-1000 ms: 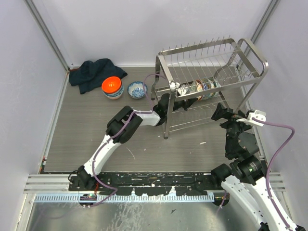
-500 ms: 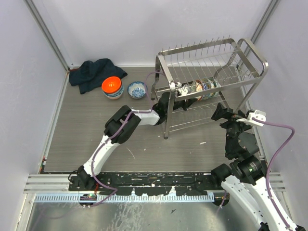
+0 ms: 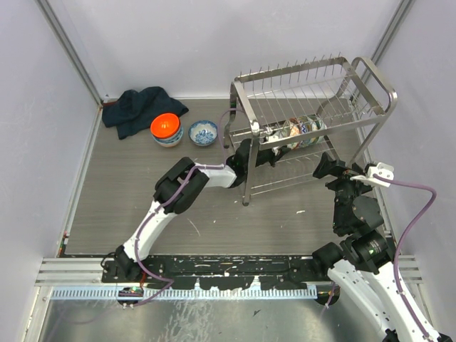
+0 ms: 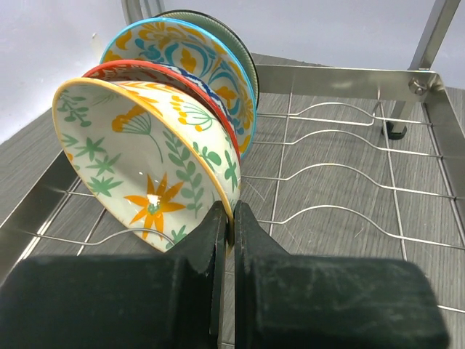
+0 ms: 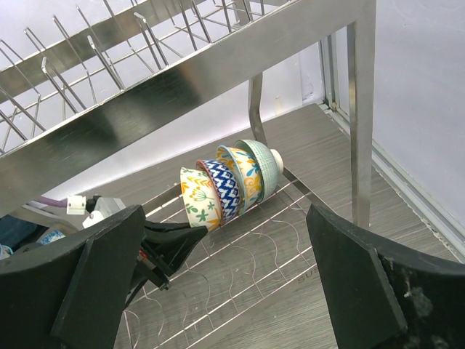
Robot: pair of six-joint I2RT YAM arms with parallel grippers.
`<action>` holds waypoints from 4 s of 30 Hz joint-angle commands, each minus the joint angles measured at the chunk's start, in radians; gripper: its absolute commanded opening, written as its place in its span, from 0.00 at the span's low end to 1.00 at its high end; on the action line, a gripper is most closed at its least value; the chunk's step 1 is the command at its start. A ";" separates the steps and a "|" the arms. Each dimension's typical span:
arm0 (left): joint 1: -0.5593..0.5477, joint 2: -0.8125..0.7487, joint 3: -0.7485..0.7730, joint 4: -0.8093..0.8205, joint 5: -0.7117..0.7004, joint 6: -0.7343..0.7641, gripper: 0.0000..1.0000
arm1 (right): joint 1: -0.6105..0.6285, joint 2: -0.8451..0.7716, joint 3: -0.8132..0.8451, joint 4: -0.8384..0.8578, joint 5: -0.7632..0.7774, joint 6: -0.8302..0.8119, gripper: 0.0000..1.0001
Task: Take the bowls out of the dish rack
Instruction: Pick up the bowl from the dish rack, then place the bowl with the bowl.
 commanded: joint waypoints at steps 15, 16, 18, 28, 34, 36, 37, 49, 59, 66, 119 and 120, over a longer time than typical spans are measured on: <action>-0.002 -0.054 -0.072 0.185 -0.056 0.163 0.00 | 0.006 0.006 0.027 0.044 0.011 -0.014 1.00; -0.001 -0.056 -0.078 0.191 -0.060 0.164 0.00 | 0.006 0.006 0.027 0.044 0.011 -0.014 1.00; -0.002 -0.064 -0.088 0.202 -0.064 0.166 0.00 | 0.006 0.005 0.027 0.044 0.011 -0.013 1.00; -0.001 -0.106 -0.147 0.273 -0.089 0.177 0.00 | 0.006 0.006 0.027 0.044 0.009 -0.014 1.00; -0.001 -0.102 -0.131 0.295 -0.087 0.161 0.00 | 0.006 0.006 0.027 0.044 0.007 -0.013 1.00; -0.002 -0.094 -0.120 0.301 -0.083 0.150 0.00 | 0.006 0.007 0.027 0.046 0.007 -0.014 1.00; -0.004 -0.089 -0.113 0.303 -0.084 0.145 0.00 | 0.006 0.008 0.027 0.046 0.006 -0.013 1.00; -0.004 -0.059 -0.043 0.322 -0.091 0.110 0.00 | 0.006 0.018 0.027 0.054 0.007 -0.016 1.00; -0.005 -0.077 -0.059 0.326 -0.104 0.103 0.00 | 0.006 0.019 0.024 0.054 0.009 -0.017 1.00; -0.005 -0.121 -0.142 0.363 -0.102 0.096 0.00 | 0.006 0.021 0.024 0.054 0.009 -0.017 1.00; 0.005 -0.515 -0.735 0.537 -0.160 0.160 0.00 | 0.006 0.018 0.031 0.054 -0.012 -0.011 1.00; 0.004 -0.527 -0.748 0.537 -0.161 0.161 0.00 | 0.006 0.018 0.031 0.055 -0.014 -0.012 1.00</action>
